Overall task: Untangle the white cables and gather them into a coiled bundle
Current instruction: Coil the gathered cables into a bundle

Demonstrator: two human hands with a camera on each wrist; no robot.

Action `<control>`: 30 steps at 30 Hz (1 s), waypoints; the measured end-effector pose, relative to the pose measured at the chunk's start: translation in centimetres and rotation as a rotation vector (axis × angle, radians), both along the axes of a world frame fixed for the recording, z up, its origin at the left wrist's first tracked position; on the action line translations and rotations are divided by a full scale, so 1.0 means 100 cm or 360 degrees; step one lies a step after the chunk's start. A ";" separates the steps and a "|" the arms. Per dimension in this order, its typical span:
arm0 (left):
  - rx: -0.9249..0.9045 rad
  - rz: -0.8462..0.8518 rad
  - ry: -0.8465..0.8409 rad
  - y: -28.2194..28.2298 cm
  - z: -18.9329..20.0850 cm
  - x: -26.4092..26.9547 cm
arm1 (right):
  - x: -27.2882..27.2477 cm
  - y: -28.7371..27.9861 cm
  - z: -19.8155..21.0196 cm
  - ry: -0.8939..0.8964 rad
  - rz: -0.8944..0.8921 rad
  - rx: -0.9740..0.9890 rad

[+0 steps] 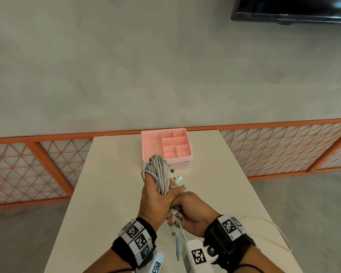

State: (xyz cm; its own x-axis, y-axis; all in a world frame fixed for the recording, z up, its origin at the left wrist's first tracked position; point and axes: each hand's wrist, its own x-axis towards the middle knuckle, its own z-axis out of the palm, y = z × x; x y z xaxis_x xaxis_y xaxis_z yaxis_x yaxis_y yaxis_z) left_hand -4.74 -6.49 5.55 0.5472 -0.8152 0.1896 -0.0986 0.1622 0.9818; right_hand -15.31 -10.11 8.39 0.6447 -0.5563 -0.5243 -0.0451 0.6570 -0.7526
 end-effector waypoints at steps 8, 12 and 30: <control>0.0220 -0.0483 -0.0094 0.013 -0.001 0.020 | -0.009 -0.014 0.012 -0.0040 0.0170 0.0330; 0.0485 -0.0842 -0.0422 0.014 0.002 0.032 | -0.010 -0.018 0.013 -0.0071 0.0137 0.0446; 0.0364 -0.0708 -0.1134 0.008 -0.015 0.040 | -0.004 -0.025 0.019 0.0371 0.0325 0.0189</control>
State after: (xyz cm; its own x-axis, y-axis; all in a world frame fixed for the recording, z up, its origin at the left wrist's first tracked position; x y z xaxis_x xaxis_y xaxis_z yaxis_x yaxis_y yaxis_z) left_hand -0.77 -5.68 4.05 -0.0178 -0.9851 0.1711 -0.6761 0.1379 0.7237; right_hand -15.74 -12.60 10.30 0.5914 -0.3544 -0.7243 -0.3469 0.6990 -0.6253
